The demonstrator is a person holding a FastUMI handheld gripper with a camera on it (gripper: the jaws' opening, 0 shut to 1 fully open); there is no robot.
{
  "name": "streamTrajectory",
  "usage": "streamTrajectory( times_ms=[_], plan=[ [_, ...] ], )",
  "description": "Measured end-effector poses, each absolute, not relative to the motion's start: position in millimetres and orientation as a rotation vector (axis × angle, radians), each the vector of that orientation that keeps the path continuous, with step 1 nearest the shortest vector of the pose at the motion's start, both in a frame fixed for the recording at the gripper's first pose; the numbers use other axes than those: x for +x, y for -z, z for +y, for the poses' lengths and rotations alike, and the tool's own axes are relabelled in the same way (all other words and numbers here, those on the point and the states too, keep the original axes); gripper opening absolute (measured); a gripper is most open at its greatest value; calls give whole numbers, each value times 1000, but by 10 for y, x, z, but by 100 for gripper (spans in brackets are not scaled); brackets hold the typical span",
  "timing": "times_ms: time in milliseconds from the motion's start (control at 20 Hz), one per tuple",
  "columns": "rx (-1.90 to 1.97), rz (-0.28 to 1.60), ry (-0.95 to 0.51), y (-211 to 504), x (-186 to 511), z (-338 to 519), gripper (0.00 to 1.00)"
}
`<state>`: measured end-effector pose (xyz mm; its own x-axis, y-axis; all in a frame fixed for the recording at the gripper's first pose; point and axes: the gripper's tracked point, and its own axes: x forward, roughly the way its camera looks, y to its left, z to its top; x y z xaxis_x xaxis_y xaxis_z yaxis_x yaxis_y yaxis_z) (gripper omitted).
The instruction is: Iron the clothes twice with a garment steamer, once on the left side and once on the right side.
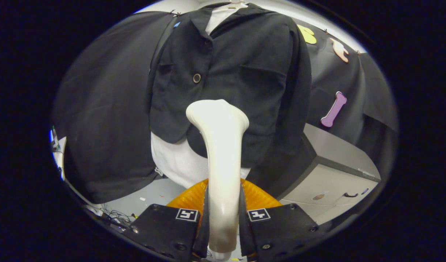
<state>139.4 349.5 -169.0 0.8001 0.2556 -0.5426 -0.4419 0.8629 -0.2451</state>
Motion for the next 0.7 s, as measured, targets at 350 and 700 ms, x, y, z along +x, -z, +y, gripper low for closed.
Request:
streamTrajectory(
  times_ms=[350, 700],
  plan=[
    [-390, 637, -321, 2185, 1314, 3364, 36],
    [-263, 412, -334, 1202, 1230, 3850, 36]
  ],
)
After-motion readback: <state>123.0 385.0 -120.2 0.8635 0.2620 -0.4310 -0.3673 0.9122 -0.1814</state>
